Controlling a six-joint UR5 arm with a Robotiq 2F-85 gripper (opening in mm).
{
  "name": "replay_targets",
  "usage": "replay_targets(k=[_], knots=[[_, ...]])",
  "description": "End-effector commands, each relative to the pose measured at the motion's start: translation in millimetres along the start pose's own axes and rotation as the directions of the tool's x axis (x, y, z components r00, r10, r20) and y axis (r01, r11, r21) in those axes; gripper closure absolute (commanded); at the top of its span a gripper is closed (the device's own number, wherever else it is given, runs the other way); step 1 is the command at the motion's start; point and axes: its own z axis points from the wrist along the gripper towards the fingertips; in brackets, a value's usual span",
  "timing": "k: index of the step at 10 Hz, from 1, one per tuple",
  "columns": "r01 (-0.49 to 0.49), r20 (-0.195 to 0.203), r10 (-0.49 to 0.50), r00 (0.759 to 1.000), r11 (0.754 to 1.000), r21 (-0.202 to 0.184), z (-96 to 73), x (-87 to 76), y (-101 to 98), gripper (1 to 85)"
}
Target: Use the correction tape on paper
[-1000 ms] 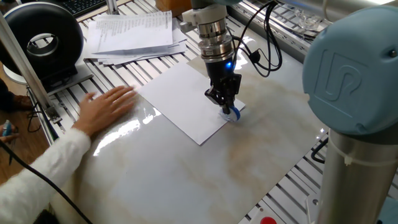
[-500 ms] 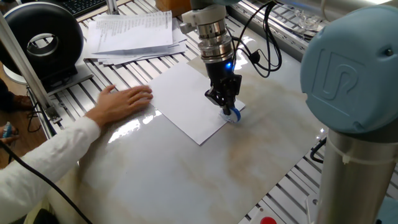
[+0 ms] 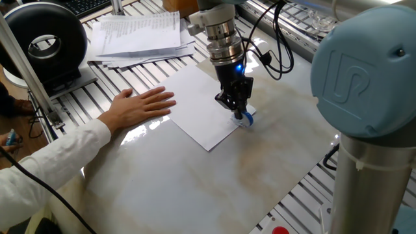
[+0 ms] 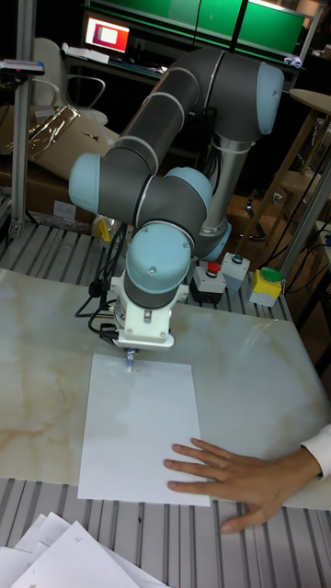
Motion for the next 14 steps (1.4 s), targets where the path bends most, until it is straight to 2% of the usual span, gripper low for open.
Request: replay_targets(k=[1, 5, 10, 14], knots=[[0.000, -0.011, 0.000, 1.000, 1.000, -0.007, 0.1, 1.8, 3.2, 84.0], [-0.001, -0.028, 0.001, 1.000, 1.000, -0.007, 0.4, 4.0, 5.4, 84.0], [0.007, -0.029, -0.007, 1.000, 1.000, 0.002, -0.8, -2.5, 7.5, 84.0], [0.018, -0.044, -0.018, 0.999, 1.000, -0.010, 0.5, 0.1, 9.1, 84.0]])
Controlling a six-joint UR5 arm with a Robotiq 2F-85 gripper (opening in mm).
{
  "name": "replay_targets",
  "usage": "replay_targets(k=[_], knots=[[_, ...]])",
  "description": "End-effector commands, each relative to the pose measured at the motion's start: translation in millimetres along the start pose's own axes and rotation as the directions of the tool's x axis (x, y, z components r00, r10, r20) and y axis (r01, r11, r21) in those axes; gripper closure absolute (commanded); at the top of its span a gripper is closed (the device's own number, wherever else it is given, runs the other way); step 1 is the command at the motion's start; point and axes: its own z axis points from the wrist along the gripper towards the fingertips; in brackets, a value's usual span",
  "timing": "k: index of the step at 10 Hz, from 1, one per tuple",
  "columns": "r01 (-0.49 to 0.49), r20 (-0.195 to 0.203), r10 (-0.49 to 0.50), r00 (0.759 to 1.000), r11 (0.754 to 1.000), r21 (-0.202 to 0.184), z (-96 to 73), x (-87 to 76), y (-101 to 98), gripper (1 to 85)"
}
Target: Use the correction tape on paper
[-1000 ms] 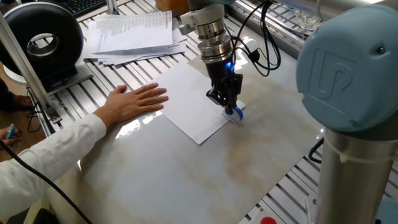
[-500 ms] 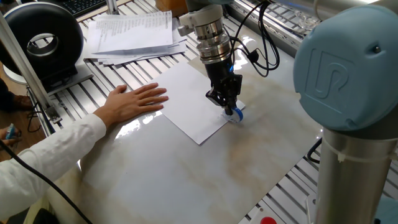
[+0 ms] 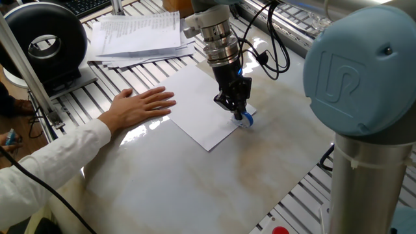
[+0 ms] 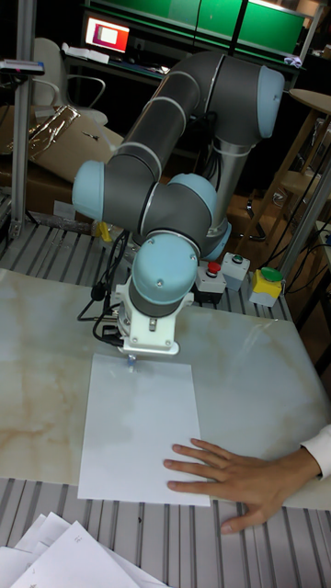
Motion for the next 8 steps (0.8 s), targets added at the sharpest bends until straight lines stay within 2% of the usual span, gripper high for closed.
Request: replay_targets(k=[1, 8], knots=[[0.011, -0.009, -0.011, 1.000, 1.000, -0.022, 0.4, 0.7, 3.2, 84.0], [0.020, -0.021, -0.020, 1.000, 1.000, -0.020, 1.8, 1.9, 1.2, 84.0]])
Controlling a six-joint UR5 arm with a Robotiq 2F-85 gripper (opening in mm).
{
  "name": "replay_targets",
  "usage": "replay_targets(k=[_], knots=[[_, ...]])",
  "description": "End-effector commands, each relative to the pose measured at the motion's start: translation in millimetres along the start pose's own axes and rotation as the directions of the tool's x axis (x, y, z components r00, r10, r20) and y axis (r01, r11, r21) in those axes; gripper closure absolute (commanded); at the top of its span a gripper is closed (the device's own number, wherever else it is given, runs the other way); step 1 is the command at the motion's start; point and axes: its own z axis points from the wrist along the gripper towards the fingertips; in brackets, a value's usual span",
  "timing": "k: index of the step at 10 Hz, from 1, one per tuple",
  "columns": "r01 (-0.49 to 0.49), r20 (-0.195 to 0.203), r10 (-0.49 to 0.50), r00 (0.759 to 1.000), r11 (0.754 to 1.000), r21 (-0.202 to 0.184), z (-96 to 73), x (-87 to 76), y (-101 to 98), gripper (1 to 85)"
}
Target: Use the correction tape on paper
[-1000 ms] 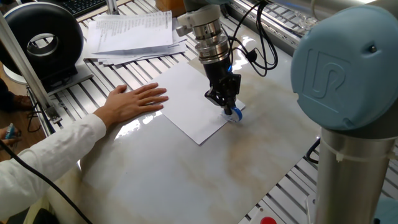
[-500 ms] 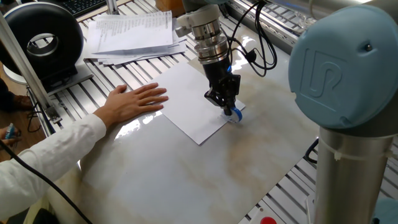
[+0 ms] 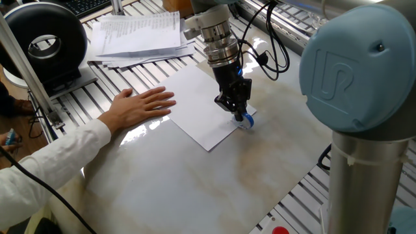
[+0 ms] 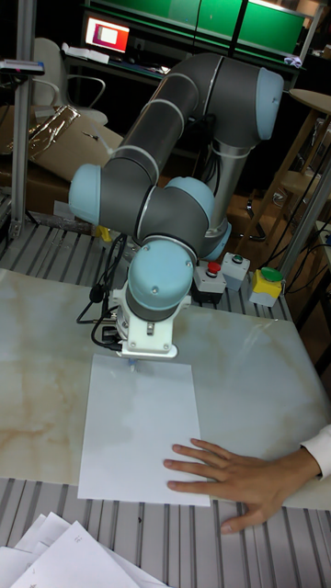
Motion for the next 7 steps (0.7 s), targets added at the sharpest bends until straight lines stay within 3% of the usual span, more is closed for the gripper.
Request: replay_targets(k=[1, 7], knots=[[0.000, 0.001, 0.000, 1.000, 1.000, -0.013, -0.6, -0.1, 3.5, 84.0], [0.004, -0.008, -0.004, 1.000, 1.000, -0.028, 1.9, 3.6, 2.5, 84.0]])
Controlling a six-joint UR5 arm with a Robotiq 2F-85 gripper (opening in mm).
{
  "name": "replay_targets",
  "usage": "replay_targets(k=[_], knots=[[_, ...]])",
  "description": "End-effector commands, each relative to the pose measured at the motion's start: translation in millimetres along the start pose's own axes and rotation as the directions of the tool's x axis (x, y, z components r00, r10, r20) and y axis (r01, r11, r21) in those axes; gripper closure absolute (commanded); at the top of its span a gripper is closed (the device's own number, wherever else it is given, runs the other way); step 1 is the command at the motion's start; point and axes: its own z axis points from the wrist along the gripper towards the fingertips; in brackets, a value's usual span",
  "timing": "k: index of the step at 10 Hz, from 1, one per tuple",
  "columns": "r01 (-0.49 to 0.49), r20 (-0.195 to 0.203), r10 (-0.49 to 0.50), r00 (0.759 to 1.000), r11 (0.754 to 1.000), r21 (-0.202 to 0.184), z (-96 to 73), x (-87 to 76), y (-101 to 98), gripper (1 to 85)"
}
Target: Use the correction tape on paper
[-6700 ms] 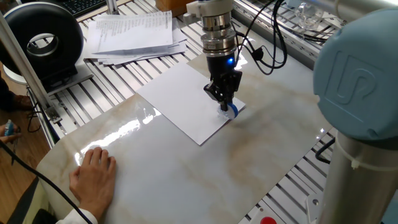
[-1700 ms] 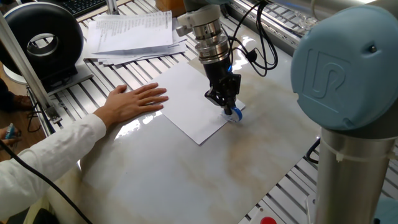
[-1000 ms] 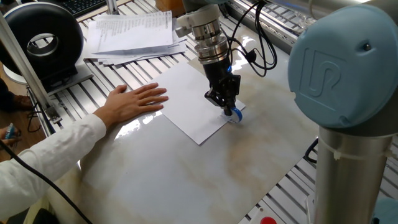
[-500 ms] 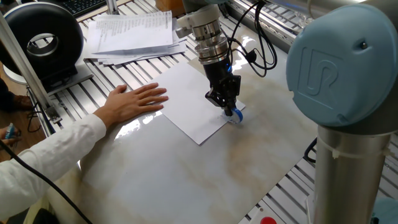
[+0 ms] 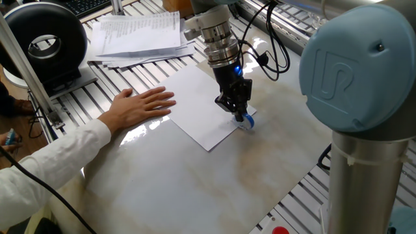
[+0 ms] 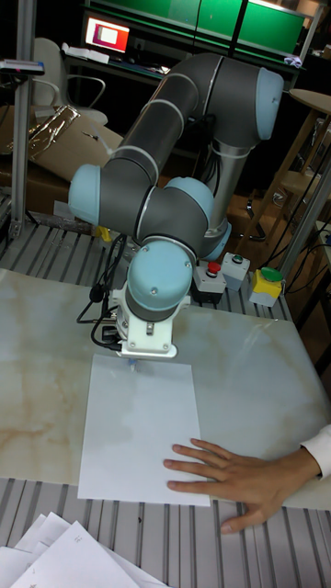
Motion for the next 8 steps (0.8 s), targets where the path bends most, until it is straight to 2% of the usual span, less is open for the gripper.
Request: replay_targets(k=[1, 4, 6, 7, 8], knots=[[0.001, -0.005, -0.001, 1.000, 1.000, -0.020, -0.3, 2.9, 1.3, 84.0], [-0.013, -0.008, 0.013, 1.000, 1.000, -0.021, 0.9, 7.4, 5.9, 84.0], [-0.017, 0.027, 0.017, 0.999, 1.000, -0.008, 17.0, 5.4, 5.6, 84.0], [-0.016, 0.021, 0.016, 1.000, 1.000, 0.002, 14.4, 6.0, 2.3, 84.0], [-0.012, -0.005, 0.012, 1.000, 1.000, 0.001, 0.6, 10.6, 2.5, 84.0]])
